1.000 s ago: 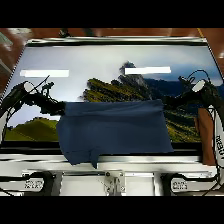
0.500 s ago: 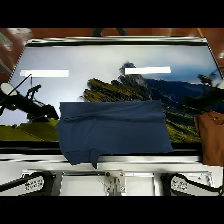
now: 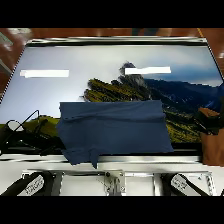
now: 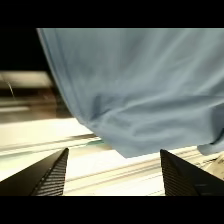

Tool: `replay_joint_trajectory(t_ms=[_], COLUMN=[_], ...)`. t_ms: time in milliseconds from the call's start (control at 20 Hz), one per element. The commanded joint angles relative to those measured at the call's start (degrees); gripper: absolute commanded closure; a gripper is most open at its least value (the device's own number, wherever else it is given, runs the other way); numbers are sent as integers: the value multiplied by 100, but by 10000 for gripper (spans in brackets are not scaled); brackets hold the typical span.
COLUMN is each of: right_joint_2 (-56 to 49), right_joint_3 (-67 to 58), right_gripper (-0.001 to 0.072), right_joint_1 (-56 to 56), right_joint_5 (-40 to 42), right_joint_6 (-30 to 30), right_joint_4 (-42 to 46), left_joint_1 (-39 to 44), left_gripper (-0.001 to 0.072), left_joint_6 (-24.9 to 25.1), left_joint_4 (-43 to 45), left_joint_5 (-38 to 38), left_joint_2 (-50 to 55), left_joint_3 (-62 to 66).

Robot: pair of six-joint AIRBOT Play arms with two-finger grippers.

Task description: Fold the shirts.

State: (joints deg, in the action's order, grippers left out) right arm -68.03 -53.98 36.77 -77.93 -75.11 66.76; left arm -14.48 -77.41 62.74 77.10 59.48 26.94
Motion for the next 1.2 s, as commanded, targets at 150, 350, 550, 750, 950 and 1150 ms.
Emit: replay_joint_trajectory(t_ms=[150,350,550,750,950,1150], right_joint_2=[50,50,50,46,44,-63], right_joint_3=[221,221,227,601,1615,1899], right_gripper=[202,202,202,40,41,41], right_joint_1=[74,74,74,74,74,74], right_joint_5=[50,46,-46,-625,-348,221], right_joint_6=[76,-33,-118,70,350,208], right_joint_4=[-181,-181,-157,695,505,654], left_joint_1=[7,262,492,474,474,474], left_gripper=[9,22,511,674,674,674], left_joint_6=[70,391,503,855,925,925], left_joint_4=[-162,-396,-975,-1032,-1051,-1287], left_joint_5=[-564,-732,-1115,-850,-748,-699], left_joint_2=[356,964,1147,1130,984,619], left_joint_3=[-354,-354,-352,-341,-341,-295])
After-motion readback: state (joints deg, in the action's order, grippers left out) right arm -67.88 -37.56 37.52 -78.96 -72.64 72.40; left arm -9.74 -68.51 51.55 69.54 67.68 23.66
